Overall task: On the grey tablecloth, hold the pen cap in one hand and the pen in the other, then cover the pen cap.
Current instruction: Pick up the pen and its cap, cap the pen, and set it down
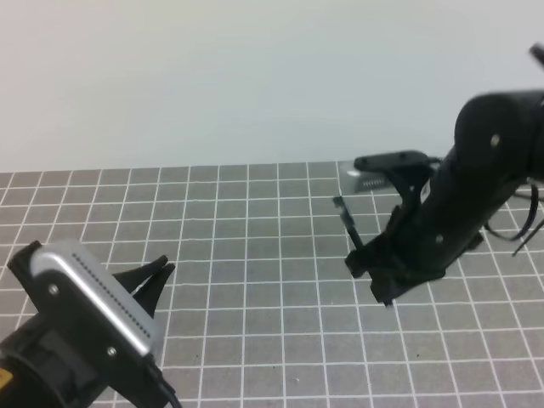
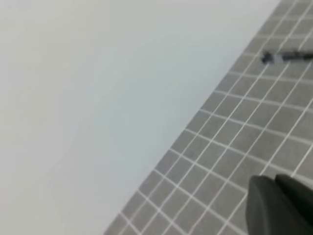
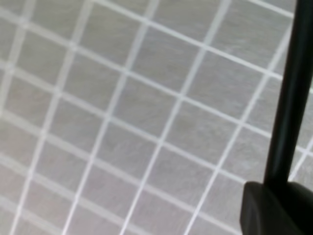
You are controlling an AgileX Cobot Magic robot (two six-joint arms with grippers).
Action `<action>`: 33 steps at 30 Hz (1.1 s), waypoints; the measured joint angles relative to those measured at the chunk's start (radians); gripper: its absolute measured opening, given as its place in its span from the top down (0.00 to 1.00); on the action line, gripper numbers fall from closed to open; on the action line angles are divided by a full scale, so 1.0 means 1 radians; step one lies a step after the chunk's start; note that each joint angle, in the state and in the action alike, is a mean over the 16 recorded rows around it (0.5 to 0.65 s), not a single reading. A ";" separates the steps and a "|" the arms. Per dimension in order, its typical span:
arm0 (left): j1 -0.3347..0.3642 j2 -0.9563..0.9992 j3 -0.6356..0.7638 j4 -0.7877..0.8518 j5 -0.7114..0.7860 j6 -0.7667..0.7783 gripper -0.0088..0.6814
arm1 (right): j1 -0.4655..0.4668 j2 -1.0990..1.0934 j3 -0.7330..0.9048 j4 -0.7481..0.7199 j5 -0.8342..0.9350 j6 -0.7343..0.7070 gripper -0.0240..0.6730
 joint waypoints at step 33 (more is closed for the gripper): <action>0.405 -0.306 0.038 -0.660 0.224 0.007 0.99 | -0.008 0.172 0.079 -0.041 -0.199 0.230 0.88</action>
